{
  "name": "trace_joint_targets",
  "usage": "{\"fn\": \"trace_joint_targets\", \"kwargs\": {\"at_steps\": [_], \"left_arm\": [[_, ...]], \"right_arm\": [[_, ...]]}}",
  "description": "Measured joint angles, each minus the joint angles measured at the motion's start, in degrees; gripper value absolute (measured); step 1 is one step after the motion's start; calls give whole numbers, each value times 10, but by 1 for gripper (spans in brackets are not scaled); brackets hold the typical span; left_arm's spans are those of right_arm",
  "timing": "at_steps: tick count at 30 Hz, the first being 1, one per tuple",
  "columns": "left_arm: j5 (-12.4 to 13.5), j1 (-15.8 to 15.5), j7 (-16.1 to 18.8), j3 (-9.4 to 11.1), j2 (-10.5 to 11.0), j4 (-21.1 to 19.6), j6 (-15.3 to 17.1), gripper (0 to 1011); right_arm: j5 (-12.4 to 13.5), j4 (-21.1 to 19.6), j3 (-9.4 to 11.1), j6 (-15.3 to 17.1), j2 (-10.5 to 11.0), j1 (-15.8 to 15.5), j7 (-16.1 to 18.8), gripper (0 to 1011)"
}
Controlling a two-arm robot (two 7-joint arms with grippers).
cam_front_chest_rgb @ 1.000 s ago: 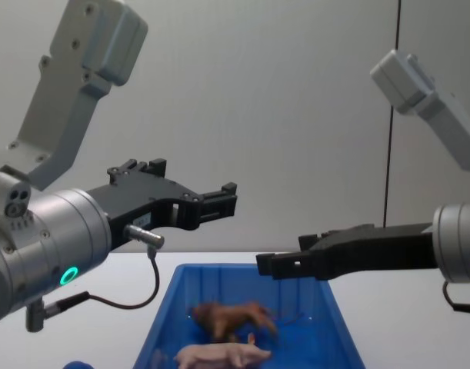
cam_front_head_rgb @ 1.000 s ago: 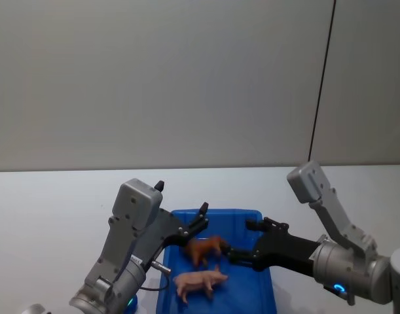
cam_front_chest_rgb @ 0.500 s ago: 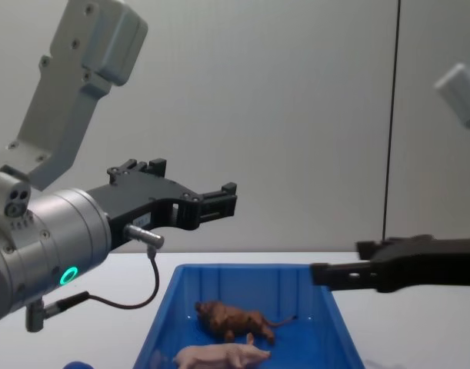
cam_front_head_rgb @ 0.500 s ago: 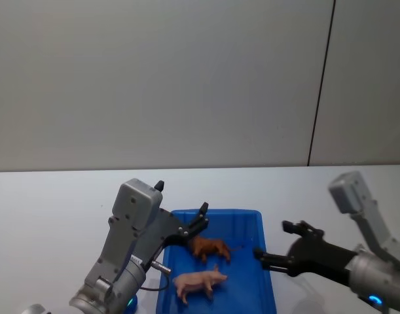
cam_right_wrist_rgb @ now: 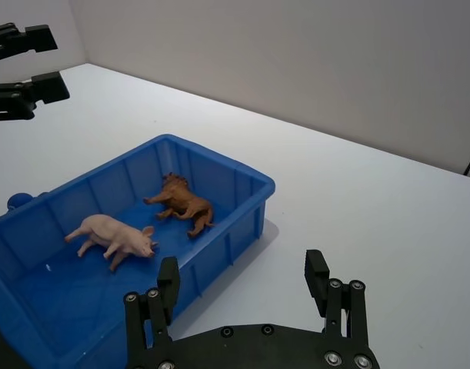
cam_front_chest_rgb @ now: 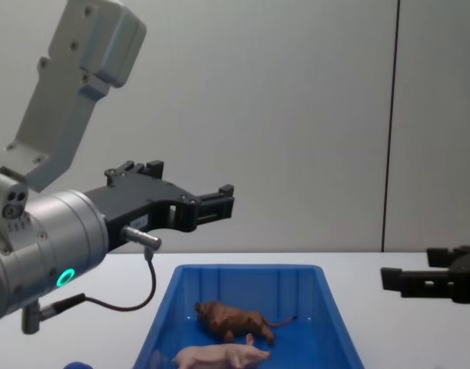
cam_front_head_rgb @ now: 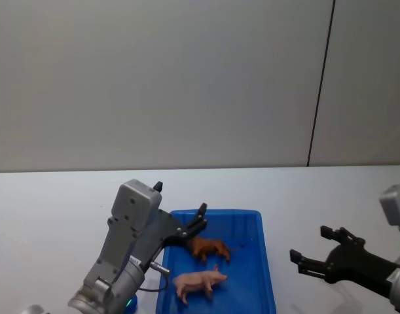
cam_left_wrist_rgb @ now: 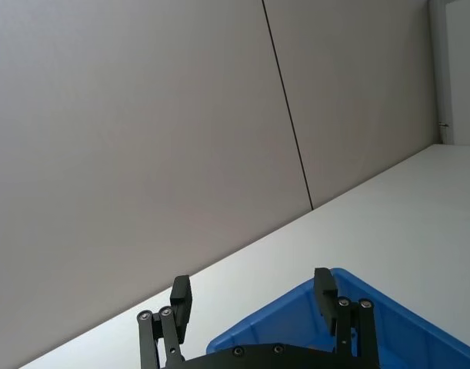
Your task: Pick up the two dolls from the table and place them into the box.
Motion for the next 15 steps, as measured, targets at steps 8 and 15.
{"fn": "trace_joint_targets", "kwargs": {"at_steps": [8,15], "left_arm": [[-2,20,31,-5,16,-19,22,1001],[-19,55,70,-13,44,-44,39,1001]], "right_arm": [[13,-5,8,-10,12,-12,-5,1001],[20,-8,12,-16,19,-19,-8,1001]]}}
